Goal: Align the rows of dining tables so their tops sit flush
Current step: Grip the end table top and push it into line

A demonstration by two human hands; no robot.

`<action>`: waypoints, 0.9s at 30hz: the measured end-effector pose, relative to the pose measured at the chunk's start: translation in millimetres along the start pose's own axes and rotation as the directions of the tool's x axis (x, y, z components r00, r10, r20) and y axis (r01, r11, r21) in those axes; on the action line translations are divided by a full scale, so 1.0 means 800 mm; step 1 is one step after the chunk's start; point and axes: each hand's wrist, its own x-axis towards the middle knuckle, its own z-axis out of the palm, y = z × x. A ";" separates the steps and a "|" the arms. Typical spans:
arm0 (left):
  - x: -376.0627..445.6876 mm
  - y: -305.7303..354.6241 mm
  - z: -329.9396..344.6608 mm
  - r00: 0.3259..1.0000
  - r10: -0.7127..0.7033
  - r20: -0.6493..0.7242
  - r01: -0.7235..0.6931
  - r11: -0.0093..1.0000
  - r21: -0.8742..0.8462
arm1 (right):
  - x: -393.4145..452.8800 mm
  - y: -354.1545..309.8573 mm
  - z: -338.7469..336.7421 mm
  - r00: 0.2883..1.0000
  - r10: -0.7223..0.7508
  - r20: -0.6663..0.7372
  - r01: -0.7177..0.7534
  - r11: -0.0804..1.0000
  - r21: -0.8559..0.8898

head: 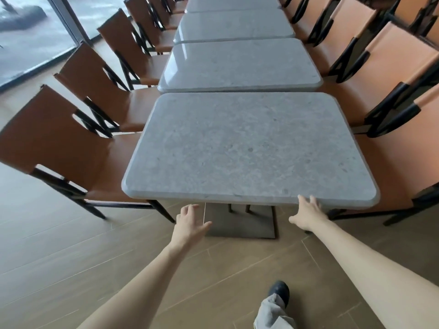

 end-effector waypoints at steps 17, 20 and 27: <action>0.147 0.095 0.063 0.716 0.616 0.328 -0.675 0.491 0.550 | 0.117 0.065 -0.027 0.927 -0.365 -0.090 0.297 0.858 -0.419; 0.162 0.116 0.087 0.698 0.603 0.385 -0.699 0.459 0.549 | 0.126 0.074 -0.017 0.889 -0.435 -0.144 0.361 0.858 -0.365; 0.166 0.113 0.121 0.681 0.634 0.366 -0.684 0.372 0.627 | 0.131 0.085 0.006 0.819 -0.495 -0.289 0.419 0.861 -0.286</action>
